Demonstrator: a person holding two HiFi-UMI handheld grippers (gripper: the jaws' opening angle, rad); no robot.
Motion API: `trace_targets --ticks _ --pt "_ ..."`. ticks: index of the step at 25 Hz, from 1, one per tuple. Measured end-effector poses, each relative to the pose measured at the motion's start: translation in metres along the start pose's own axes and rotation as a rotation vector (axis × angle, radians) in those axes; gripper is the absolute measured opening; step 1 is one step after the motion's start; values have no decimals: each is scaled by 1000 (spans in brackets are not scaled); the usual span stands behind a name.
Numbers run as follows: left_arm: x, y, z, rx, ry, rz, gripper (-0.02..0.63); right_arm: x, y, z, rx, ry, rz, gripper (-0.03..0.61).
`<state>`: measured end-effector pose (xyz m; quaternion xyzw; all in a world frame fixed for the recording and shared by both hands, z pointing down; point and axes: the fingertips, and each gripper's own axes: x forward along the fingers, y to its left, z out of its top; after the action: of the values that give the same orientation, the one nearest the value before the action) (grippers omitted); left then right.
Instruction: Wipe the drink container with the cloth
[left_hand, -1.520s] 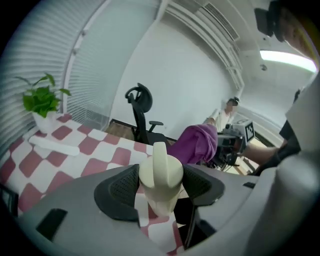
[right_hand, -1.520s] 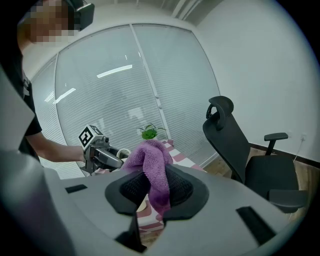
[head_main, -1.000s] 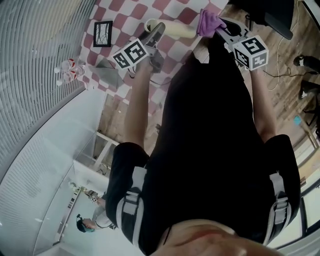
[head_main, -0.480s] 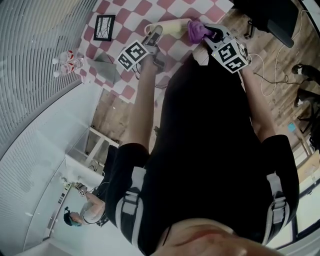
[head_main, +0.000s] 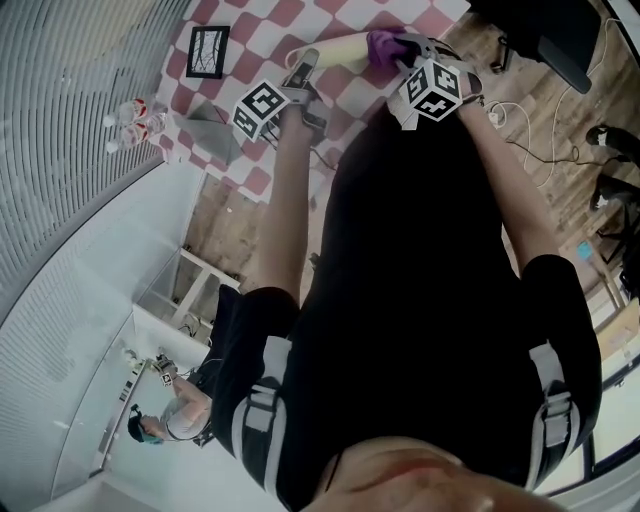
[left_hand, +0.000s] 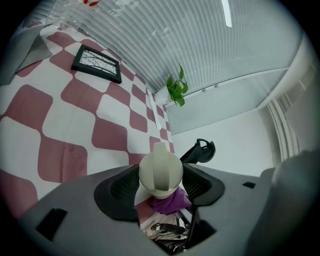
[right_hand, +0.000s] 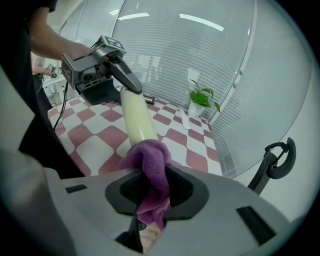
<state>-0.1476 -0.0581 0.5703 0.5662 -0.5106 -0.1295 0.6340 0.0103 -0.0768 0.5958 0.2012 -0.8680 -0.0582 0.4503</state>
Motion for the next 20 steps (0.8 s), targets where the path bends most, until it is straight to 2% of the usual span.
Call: trace_targets --ticks 9,15,20 --pt "-2 6 -3 -105 0 13 291 14 3 -1 -24 39 -10 100" --pt "-3 4 -5 -101 1 19 291 12 8 9 -82 23 -6 100" --pt "-3 6 -6 -126 -4 22 291 10 18 34 -101 -32 16 100"
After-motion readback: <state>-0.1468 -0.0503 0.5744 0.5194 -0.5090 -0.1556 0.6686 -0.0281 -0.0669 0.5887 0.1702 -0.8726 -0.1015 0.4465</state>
